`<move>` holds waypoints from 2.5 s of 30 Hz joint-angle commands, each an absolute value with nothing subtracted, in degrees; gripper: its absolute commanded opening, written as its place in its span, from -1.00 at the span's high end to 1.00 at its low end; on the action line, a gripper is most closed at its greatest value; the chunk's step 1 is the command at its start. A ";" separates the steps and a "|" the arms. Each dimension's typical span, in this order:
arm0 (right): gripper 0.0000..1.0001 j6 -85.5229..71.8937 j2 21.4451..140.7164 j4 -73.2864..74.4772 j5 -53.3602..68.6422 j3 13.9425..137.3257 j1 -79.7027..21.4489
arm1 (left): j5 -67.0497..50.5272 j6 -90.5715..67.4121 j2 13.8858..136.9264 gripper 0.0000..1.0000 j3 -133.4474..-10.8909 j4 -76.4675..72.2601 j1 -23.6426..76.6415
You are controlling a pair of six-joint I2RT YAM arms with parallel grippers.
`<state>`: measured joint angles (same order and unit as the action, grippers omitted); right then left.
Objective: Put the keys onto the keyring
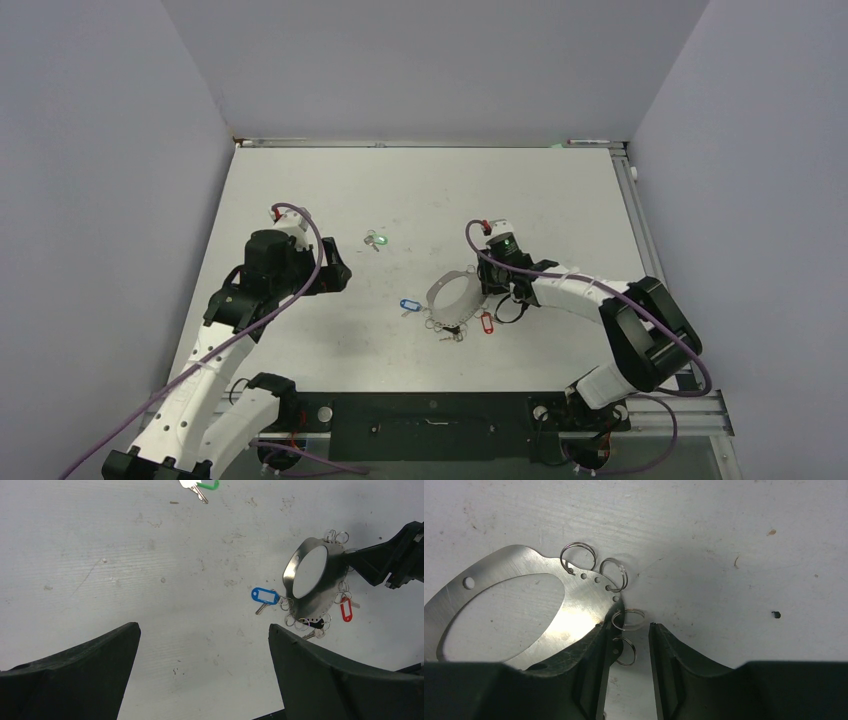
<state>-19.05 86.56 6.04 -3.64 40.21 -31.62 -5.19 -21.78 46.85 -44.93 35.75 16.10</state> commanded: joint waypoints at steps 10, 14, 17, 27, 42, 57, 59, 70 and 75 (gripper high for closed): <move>0.24 -16.13 88.19 3.22 -3.45 43.45 -32.08 | -5.07 -20.76 47.35 -1.00 -47.11 32.90 16.35; 0.14 -17.86 85.74 4.62 -1.39 45.01 -32.08 | -4.93 -20.74 47.46 -1.00 -47.15 32.92 16.30; 0.14 -21.54 83.35 5.45 -0.62 46.61 -32.08 | -4.92 -20.74 47.55 -1.00 -47.20 32.95 16.29; 0.26 -36.00 86.70 9.55 -7.48 48.40 -32.07 | -4.81 -20.74 47.37 -1.00 -47.11 32.96 16.26; 0.22 -44.27 85.39 13.26 -10.17 47.28 -27.51 | -5.02 -20.74 46.94 -1.00 -47.02 32.83 16.33; 0.28 -49.49 89.84 7.72 -5.32 45.03 -27.65 | -5.09 -20.72 46.85 -1.00 -47.02 32.85 16.38; 0.30 -49.85 90.39 6.95 -5.00 44.77 -27.68 | -5.10 -20.73 46.85 -1.00 -47.02 32.82 16.37; 0.47 -49.97 92.95 5.36 -5.68 44.21 -27.55 | -5.10 -20.71 46.98 -1.00 -47.01 32.82 16.35; 0.54 -49.75 93.59 5.09 -6.08 44.30 -27.42 | -5.10 -20.74 47.09 -1.00 -46.97 32.86 16.35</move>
<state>-49.36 92.42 5.76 -5.10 44.66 -27.42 -4.99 -21.71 47.53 -44.93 35.75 16.10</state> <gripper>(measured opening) 0.260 0.997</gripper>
